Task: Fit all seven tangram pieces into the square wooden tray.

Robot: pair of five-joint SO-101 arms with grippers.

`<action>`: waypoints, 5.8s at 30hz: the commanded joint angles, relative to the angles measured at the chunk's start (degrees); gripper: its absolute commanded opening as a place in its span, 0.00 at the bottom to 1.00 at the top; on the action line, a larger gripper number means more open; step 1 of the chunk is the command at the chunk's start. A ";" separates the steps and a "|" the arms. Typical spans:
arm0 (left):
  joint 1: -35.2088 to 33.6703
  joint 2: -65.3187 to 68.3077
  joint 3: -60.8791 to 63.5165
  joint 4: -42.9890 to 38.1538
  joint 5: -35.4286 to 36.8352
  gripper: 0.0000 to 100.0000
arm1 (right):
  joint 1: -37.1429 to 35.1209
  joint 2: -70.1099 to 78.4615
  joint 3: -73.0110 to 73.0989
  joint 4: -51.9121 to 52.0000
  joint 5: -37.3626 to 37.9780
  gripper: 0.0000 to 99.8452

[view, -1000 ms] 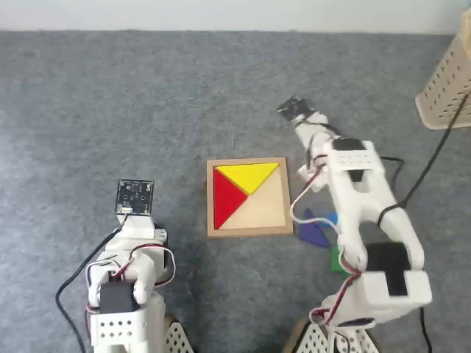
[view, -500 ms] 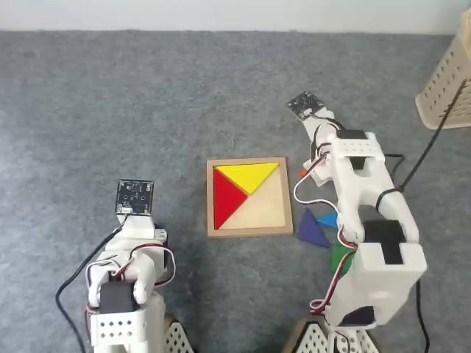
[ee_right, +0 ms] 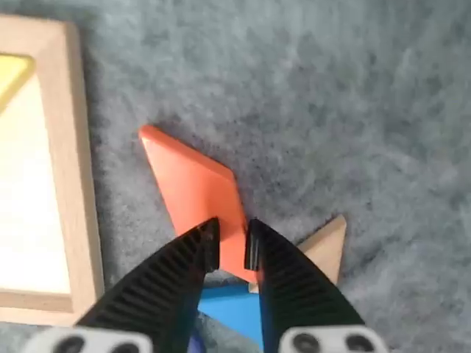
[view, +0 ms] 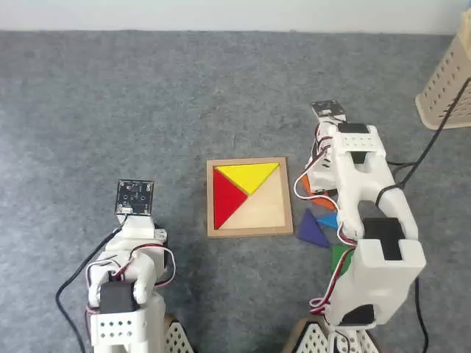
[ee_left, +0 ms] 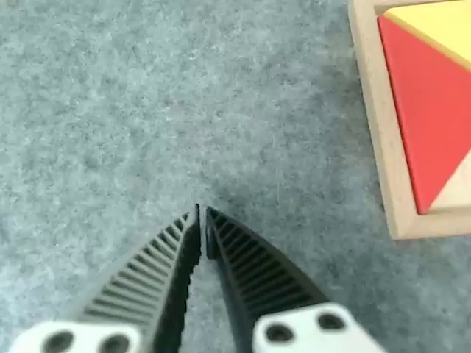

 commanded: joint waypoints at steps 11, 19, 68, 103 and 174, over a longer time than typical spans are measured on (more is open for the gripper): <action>-0.18 -0.97 -0.66 0.26 0.53 0.01 | -5.67 -24.40 19.69 -14.64 0.44 0.16; -0.18 -0.97 -0.66 0.26 0.53 0.01 | -4.35 -15.96 15.91 -14.29 -0.88 0.18; -0.18 -0.97 -0.66 0.26 0.53 0.01 | -26.59 -21.32 18.90 -13.41 7.47 0.01; -0.18 -0.97 -0.66 0.26 0.53 0.01 | -31.96 -20.35 24.18 -17.71 37.80 0.01; -0.18 -0.97 -0.66 0.26 0.53 0.01 | -35.82 -23.16 26.11 -17.36 16.62 0.01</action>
